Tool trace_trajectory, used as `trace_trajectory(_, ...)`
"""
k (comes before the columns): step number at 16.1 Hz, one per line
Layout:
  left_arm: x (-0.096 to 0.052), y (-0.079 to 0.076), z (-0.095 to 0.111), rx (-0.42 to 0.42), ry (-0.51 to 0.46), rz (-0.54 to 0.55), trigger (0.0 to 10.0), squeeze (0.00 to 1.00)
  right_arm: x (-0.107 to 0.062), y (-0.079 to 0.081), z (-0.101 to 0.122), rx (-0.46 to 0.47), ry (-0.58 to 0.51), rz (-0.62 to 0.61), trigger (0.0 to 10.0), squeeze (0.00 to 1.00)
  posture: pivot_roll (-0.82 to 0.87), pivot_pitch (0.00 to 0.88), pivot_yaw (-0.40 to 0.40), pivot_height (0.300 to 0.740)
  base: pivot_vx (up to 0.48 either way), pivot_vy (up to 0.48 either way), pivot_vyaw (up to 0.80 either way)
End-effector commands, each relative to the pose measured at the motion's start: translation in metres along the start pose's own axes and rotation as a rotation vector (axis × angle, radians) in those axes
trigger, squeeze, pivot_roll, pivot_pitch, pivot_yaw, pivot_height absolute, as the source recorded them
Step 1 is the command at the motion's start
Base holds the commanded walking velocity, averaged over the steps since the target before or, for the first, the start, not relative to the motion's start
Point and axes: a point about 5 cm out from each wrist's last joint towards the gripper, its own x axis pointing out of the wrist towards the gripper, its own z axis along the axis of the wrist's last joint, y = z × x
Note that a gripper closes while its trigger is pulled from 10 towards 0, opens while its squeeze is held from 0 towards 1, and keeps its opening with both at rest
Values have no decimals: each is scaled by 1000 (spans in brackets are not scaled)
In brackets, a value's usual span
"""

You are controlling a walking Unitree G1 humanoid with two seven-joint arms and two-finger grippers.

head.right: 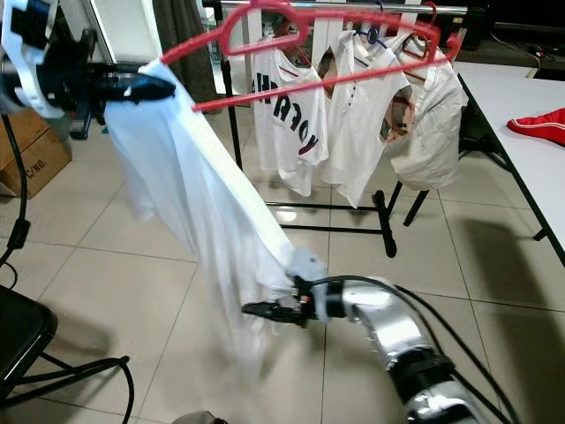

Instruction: Hang hanger

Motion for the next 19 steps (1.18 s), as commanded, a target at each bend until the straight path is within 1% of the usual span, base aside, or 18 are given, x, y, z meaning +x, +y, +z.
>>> trace_trajectory(1,-13,-3,12,61,15,16,0,0,-16,-4,-14,55,32,-43,0,0,-23,0,85,740,0,0,0)
trace_trajectory(2,-17,-8,7,58,35,10,0,0,-24,-8,-15,61,34,-73,0,0,-25,0,85,740,0,0,0)
trace_trajectory(3,-19,-9,4,55,41,7,0,0,-27,-10,-15,63,35,-86,0,0,-26,0,85,740,0,0,0)
trace_trajectory(4,-24,-15,-4,41,61,1,0,0,-38,-17,-15,64,36,-135,0,0,-27,0,80,740,0,0,0)
trace_trajectory(5,-26,-18,-8,34,72,2,0,0,-43,-20,-14,62,36,-158,0,0,-27,0,80,740,0,0,0)
trace_trajectory(7,-39,-30,-23,17,116,29,0,0,-72,-39,-10,73,18,-313,0,0,-21,0,72,740,0,0,0)
trace_trajectory(10,-47,-42,-37,-6,148,49,0,0,-92,-50,-3,56,2,-415,0,0,-23,0,66,740,0,0,0)
trace_trajectory(11,-50,-50,-48,-14,181,57,0,0,-102,-58,4,46,-27,-476,0,0,-24,0,64,740,0,0,0)
trace_trajectory(12,-50,-63,-63,-25,232,52,0,0,-111,-66,13,24,-46,-544,0,0,-26,0,60,740,0,0,0)
trace_trajectory(15,-50,-76,-77,-43,276,63,0,0,-121,-77,23,-7,-37,-621,0,0,-30,0,49,740,0,0,0)
trace_trajectory(16,-51,-82,-82,-41,306,65,0,0,-126,-80,25,-14,-24,-651,0,0,-30,0,47,740,0,0,0)
trace_trajectory(17,-51,-83,-83,-39,317,65,0,0,-127,-81,25,-16,-20,-660,0,0,-30,0,47,740,0,0,0)
trace_trajectory(19,-60,-95,-93,-28,400,89,0,0,-134,-88,28,-25,-7,-709,0,0,-29,0,36,740,0,0,0)
